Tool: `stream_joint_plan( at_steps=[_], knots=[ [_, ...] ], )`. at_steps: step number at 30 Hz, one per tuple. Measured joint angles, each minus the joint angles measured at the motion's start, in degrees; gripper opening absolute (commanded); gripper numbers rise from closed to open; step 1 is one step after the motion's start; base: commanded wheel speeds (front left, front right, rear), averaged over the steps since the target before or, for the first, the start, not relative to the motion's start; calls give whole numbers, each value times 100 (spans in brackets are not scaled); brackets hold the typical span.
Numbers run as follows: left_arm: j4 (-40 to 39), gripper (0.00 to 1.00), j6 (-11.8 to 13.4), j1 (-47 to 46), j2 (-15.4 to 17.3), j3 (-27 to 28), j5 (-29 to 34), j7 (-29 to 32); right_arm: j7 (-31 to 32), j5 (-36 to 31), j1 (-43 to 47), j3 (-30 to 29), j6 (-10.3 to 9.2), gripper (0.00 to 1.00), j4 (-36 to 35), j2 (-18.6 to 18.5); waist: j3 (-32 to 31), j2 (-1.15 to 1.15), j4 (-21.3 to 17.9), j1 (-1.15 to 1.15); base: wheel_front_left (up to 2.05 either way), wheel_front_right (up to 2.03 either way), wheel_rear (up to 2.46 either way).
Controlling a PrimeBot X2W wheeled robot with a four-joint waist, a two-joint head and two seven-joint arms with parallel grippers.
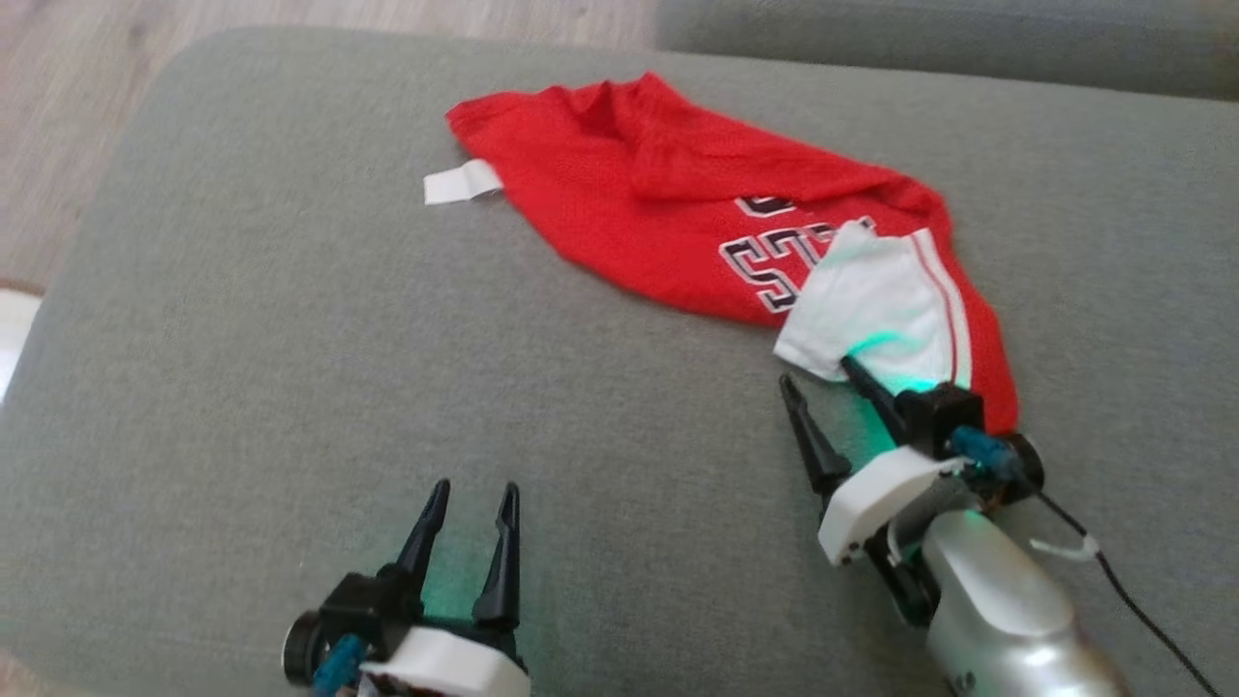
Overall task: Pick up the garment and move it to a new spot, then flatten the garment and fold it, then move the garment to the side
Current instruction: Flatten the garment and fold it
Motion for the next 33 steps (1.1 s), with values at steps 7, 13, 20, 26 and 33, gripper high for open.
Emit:
stream_joint_plan(
  at_steps=[7, 13, 20, 26, 33],
  knots=[
    [-11, 100, 54, -282, 0, -292, -122, 0, -2, -107, -387, -190, 0, 100, 336, -7, 328, 0, 288, 0, 0, 0, 0],
    [-36, 100, 102, -394, -1, -399, -207, 0, -33, -145, -503, -264, 0, 100, 330, -26, 466, 0, 408, 0, 0, 0, 0],
    [36, 100, 137, -396, -1, -385, -205, 0, -24, -154, -362, -323, 0, 0, 219, -29, 395, 0, 312, -1, 0, 0, 0],
    [102, 100, 81, -389, -1, -335, -192, 0, -16, -231, -25, -386, 0, 0, -413, -29, 244, 0, 103, 0, 0, 0, 0],
    [146, 100, -16, -263, -1, -122, -107, -1, -15, 194, 763, 69, 0, 0, -1523, -255, -122, 0, -255, -1, 0, 0, 0]
  ],
)
